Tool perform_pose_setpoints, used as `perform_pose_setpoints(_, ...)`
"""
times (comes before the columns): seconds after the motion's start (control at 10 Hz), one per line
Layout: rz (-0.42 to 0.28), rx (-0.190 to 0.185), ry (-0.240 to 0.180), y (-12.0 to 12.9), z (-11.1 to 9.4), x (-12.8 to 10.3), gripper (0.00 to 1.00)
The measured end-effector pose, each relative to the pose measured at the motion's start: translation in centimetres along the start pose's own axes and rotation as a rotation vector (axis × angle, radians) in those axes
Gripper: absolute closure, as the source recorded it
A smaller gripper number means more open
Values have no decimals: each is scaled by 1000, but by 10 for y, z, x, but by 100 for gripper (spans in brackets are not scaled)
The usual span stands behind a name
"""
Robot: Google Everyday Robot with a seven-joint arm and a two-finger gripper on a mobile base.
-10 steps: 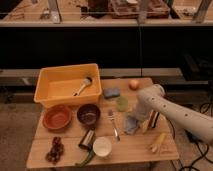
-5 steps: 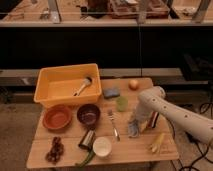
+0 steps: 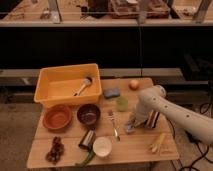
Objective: Wipe purple bowl with towel
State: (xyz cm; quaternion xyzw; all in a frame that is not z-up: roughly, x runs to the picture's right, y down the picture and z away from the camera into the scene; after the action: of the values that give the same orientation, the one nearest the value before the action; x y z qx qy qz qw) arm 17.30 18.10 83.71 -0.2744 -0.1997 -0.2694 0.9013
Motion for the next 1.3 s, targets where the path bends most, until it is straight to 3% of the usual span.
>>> perform_pose_setpoints(0.1,-13,19,-5,-3,-14,-4,100)
perform_pose_setpoints(0.3,-79,69,-7,-16,-68,-24,100)
perform_pose_setpoints(0.4,-105,85,-12,-21,-83,-31,100)
perform_pose_setpoints(0.6,-216,139,-43,-43,-119,-62,100)
perform_pose_setpoints(0.8,-324,173,-82,-68,-128,-97,100)
perform_pose_setpoints(1.1,-496,185,-159,-112,-115,-163,100)
perform_pose_setpoints(1.3,-595,180,-184,-133,-104,-203,100)
